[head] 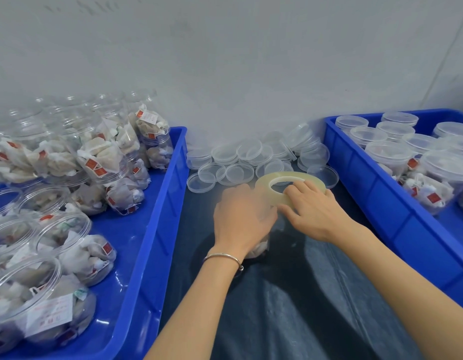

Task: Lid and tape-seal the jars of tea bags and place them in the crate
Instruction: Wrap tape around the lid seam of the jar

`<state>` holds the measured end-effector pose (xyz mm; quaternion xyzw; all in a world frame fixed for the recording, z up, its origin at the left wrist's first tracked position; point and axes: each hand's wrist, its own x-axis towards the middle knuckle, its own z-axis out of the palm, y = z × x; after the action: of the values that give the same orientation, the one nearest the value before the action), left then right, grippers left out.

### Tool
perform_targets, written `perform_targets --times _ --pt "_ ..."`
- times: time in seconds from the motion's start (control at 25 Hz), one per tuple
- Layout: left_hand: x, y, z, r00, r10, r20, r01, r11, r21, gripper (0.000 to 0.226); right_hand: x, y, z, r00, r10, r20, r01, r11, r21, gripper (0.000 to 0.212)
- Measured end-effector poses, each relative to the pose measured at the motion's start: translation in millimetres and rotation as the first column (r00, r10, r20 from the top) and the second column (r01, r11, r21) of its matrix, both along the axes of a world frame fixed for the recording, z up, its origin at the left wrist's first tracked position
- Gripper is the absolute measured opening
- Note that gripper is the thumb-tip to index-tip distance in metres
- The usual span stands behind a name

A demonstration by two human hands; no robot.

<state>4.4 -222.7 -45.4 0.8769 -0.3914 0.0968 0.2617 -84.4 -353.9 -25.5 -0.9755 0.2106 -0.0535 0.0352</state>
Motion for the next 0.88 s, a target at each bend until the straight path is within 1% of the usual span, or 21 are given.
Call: perform_targets --times 0.12,0.2,0.28,0.36,0.48,0.6,0.68,0.88 --pt "-1 -3 -1 1.000 0.024 -0.006 -0.024 0.999 -0.038 0.032 -1 4 -2 0.999 -0.040 -0.029 0.039 0.998 -0.042 0.040" --pt "3 -8 3 0.999 0.045 -0.031 -0.045 0.999 -0.026 0.032 0 10 -2 0.996 -0.082 -0.020 0.080 0.992 -0.093 0.041" --pt "10 -15 8 0.994 0.037 -0.098 -0.038 0.999 -0.007 0.033 3 16 0 0.989 -0.149 0.009 0.149 0.976 -0.157 0.041" --pt "15 -21 11 0.987 0.012 -0.161 -0.015 1.000 -0.019 0.034 6 22 2 0.977 -0.209 0.049 0.214 0.958 -0.189 0.041" --pt "22 -27 13 0.979 -0.022 -0.203 0.010 0.998 -0.058 0.033 11 28 3 0.957 -0.280 0.082 0.290 0.938 -0.187 0.044" --pt "30 -30 15 0.972 -0.065 -0.224 0.049 0.996 -0.079 0.031 13 33 2 0.930 -0.351 0.107 0.364 0.921 -0.141 0.046" --pt "32 -30 16 0.972 -0.099 -0.215 0.085 0.993 -0.077 0.030 12 37 3 0.917 -0.381 0.114 0.394 0.911 -0.120 0.046" --pt "32 -30 13 0.973 -0.153 -0.173 0.137 0.985 -0.104 0.029 9 43 5 0.901 -0.415 0.125 0.430 0.894 -0.127 0.044"
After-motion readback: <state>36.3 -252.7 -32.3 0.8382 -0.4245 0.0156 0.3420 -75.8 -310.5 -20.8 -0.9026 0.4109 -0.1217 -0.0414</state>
